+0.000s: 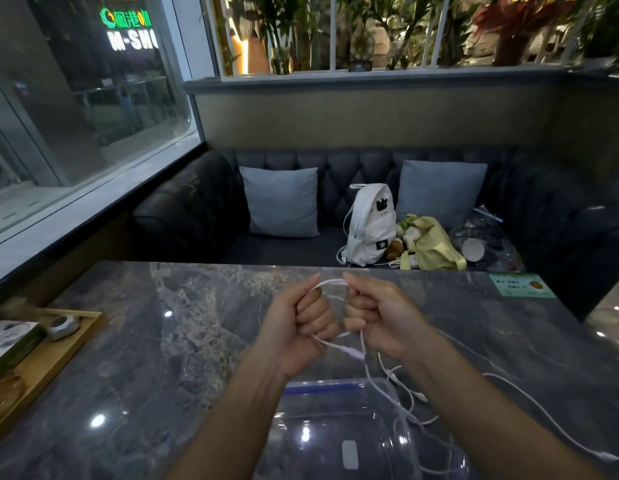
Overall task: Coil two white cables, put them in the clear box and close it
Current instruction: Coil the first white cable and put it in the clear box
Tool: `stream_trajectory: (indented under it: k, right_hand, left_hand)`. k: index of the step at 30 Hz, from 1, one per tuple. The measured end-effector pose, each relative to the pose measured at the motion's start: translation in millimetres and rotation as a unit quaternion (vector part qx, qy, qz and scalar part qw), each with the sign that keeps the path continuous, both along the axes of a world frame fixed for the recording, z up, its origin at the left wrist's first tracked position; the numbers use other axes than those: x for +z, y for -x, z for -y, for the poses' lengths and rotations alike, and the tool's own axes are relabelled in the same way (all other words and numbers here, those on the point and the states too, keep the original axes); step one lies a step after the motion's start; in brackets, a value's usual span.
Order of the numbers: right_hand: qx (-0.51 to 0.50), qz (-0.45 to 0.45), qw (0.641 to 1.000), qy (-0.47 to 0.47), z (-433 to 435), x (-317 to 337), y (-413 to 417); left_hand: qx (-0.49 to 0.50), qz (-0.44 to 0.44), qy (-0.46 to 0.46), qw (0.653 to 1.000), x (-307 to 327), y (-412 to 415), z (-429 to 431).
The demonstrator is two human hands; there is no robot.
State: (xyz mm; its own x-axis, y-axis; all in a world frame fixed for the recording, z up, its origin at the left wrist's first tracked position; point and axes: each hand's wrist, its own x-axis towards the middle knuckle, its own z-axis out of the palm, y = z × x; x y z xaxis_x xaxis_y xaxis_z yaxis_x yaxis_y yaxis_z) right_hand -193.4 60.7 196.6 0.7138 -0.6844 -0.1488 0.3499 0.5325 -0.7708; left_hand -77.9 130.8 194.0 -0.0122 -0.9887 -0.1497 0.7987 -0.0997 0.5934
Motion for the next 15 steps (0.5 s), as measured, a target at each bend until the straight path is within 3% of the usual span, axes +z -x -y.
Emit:
stream_trajectory:
  k: [4,8,11,15]
  right_hand:
    - [0.041,-0.034,0.998,0.032,1.2,1.8,5.0]
    - [0.093,-0.098,0.989,0.062,-3.4,-1.3,4.6]
    - [0.084,-0.125,0.984,0.100,-5.3,-0.9,2.9]
    - [0.051,-0.167,0.969,0.174,-2.2,-5.7,7.3]
  left_hand:
    - [-0.110,0.093,-0.040,0.989,7.1,-15.9,1.7]
    - [-0.194,0.213,-0.073,0.955,9.6,-22.7,2.6]
    - [-0.179,0.217,-0.072,0.957,5.9,-24.4,2.7]
    - [-0.153,0.153,-0.077,0.973,-0.8,-31.3,2.6]
